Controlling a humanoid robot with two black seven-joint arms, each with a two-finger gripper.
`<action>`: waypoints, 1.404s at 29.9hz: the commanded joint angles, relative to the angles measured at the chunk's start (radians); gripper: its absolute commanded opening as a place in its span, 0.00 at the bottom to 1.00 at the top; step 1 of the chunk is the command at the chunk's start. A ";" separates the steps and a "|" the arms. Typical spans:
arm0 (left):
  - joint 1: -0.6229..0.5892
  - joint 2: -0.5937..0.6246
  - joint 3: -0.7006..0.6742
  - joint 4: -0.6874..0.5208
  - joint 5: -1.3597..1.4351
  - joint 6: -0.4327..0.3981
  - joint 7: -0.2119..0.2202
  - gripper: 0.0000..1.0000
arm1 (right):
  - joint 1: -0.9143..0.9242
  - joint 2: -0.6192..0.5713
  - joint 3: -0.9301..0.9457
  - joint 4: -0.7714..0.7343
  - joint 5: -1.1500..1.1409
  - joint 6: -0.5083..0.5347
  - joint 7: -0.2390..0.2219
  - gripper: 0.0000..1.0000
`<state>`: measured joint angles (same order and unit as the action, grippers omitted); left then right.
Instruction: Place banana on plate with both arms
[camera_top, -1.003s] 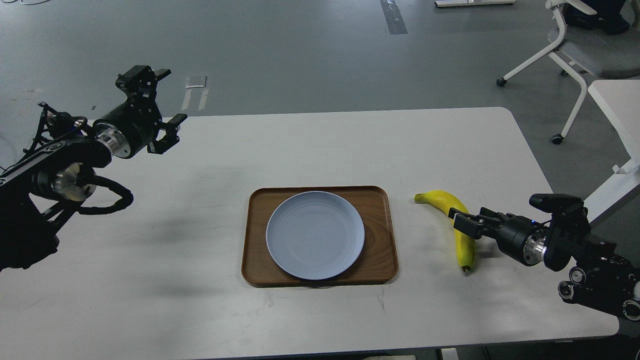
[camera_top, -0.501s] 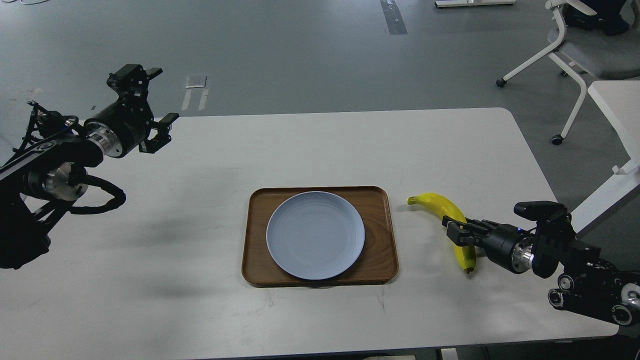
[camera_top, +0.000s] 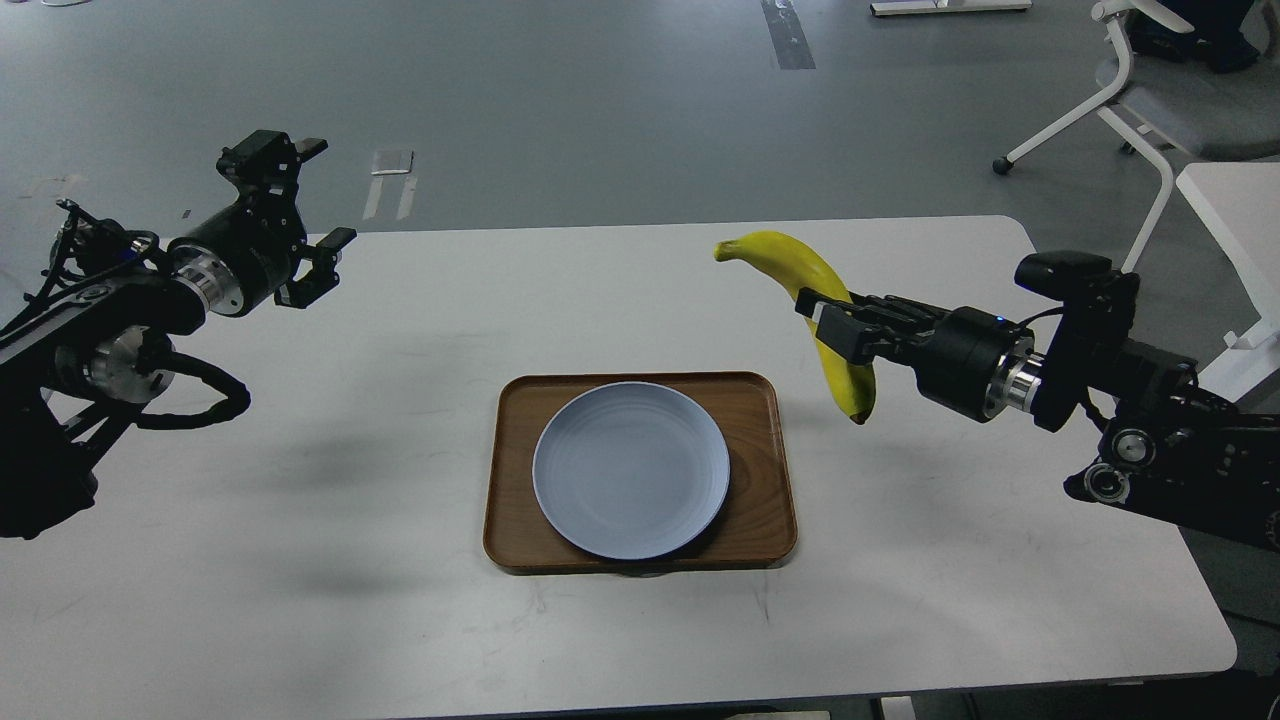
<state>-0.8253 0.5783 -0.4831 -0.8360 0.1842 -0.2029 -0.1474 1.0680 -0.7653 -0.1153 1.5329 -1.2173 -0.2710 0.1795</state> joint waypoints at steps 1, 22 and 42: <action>0.000 0.002 0.000 0.000 0.000 0.002 0.000 0.98 | 0.058 0.089 -0.084 -0.020 -0.008 0.021 -0.005 0.00; 0.008 0.028 0.000 -0.006 -0.002 0.019 0.000 0.98 | 0.007 0.446 -0.211 -0.316 -0.008 0.007 -0.015 0.15; 0.008 0.029 0.000 -0.006 -0.002 0.019 0.000 0.98 | -0.007 0.416 -0.055 -0.353 0.137 -0.020 -0.014 1.00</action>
<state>-0.8168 0.6075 -0.4832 -0.8423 0.1840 -0.1853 -0.1486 1.0583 -0.3355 -0.2581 1.1917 -1.1871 -0.2839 0.1643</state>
